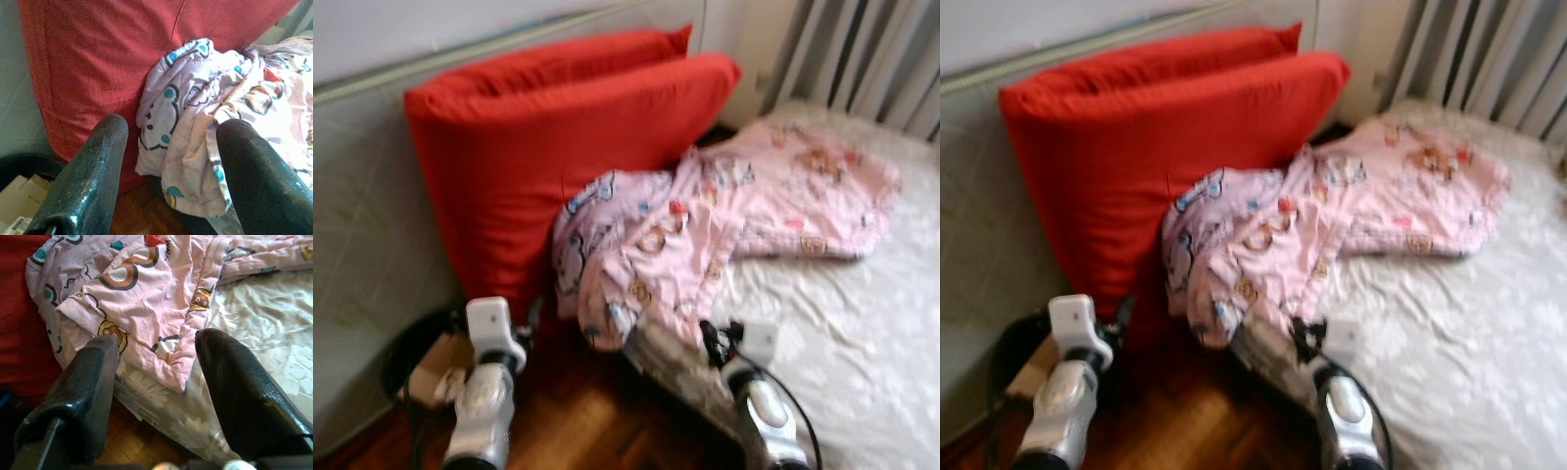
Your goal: Clean up the room
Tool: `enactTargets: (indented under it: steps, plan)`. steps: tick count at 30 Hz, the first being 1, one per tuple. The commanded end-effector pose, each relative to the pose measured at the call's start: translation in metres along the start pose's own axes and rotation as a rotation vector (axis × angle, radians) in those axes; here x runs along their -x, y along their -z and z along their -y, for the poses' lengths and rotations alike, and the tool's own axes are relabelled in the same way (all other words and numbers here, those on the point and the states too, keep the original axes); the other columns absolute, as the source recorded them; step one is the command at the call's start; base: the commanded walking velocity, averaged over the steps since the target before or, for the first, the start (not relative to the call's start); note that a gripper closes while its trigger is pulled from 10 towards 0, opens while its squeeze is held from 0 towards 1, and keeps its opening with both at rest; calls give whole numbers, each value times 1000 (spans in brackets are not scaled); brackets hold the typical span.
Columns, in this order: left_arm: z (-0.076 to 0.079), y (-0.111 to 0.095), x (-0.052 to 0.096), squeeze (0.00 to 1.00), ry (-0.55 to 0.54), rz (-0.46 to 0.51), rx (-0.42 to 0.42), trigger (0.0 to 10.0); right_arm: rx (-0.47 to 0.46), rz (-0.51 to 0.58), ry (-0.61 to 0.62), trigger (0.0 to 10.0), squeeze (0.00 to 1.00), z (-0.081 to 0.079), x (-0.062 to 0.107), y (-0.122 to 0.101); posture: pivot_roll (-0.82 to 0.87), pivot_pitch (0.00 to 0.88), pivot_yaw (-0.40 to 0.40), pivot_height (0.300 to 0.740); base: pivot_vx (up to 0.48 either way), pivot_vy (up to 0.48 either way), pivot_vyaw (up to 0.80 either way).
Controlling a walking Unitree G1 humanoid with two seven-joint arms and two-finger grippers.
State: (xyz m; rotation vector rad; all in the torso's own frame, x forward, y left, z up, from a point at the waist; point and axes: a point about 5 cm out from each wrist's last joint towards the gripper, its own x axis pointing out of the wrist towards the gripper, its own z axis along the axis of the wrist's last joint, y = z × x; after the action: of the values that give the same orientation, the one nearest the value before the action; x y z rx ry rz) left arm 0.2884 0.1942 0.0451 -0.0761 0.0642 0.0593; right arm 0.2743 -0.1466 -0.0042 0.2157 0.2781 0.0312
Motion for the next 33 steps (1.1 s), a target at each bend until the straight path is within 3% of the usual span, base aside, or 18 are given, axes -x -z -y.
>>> enactTargets:
  steps: [1, 14, 20, 33]
  plan:
    - [-6, 4, 2, 0, -20, -25, 2, 10000, -11, 2, -5, 10000, 0, -4, 0, 1, -32, 50, -16, 740, 0, 319, 0]
    - [-5, 3, 2, 0, -21, -17, 6, 10000, -9, 0, -5, 10000, 0, -4, 0, 1, -31, 52, -18, 740, 0, 315, 0]
    - [-4, 1, 2, 0, 0, -2, -20, 10000, -9, -1, -8, 10000, 0, -4, -1, 1, -30, 52, -19, 740, 0, 0, 0]
    - [-4, 2, 3, 0, 12, -14, -26, 10000, -12, 0, -8, 10000, 0, -5, 0, 1, -29, 55, -18, 740, 367, 0, 0]
